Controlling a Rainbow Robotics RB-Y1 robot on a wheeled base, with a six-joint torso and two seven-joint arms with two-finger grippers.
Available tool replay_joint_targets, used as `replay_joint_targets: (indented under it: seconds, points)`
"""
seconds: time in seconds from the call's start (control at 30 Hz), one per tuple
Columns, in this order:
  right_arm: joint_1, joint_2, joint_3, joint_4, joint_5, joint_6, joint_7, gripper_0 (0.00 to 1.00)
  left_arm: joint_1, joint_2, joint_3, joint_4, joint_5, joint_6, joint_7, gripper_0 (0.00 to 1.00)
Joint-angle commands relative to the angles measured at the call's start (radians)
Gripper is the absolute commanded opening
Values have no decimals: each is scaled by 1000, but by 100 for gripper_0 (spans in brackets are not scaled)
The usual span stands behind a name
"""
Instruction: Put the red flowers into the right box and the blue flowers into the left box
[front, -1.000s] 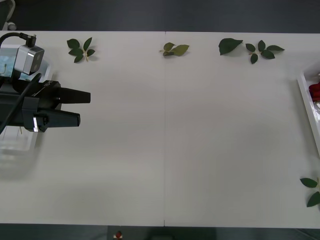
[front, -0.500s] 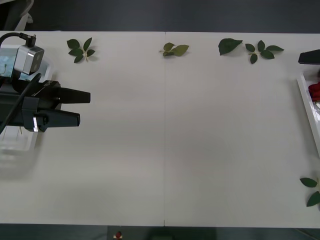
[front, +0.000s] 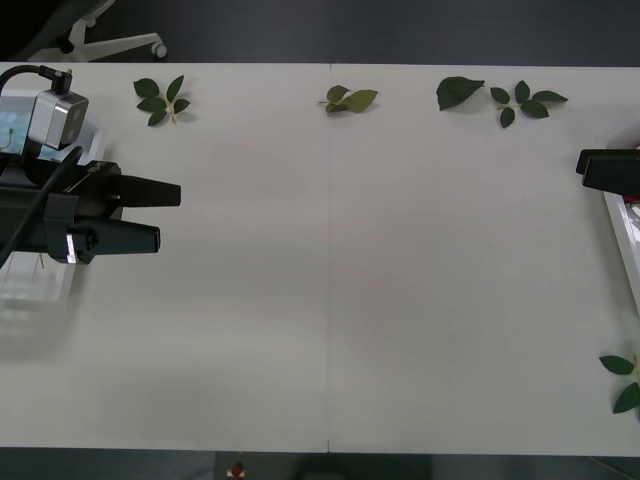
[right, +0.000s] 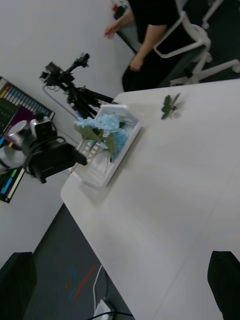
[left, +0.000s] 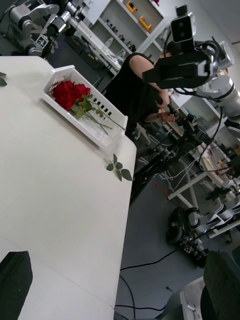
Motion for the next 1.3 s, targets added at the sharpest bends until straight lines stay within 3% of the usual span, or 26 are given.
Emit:
replay_joint_targets:
  seconds: [0.03,0.37,0.57,0.8,1.3]
  points:
    - [103,-18,-11,-68,-147,-3,291,100,11,29,2,-4,10,9,-2,100]
    - [232,-26,-25,-137,-342,79,638,100,11,29,2,-4,10,9,-2,100]
    - [230,-26,-25,-108,-357,149,680,100,11,29,2,-4,10,9,-2,100]
    - [161,-27,38,-64,-357,155,680,100,11,29,2,-4,10,9,-2,100]
    - [147,-30,57,-44,-357,162,680,100,11,29,2,-4,10,9,-2,100]
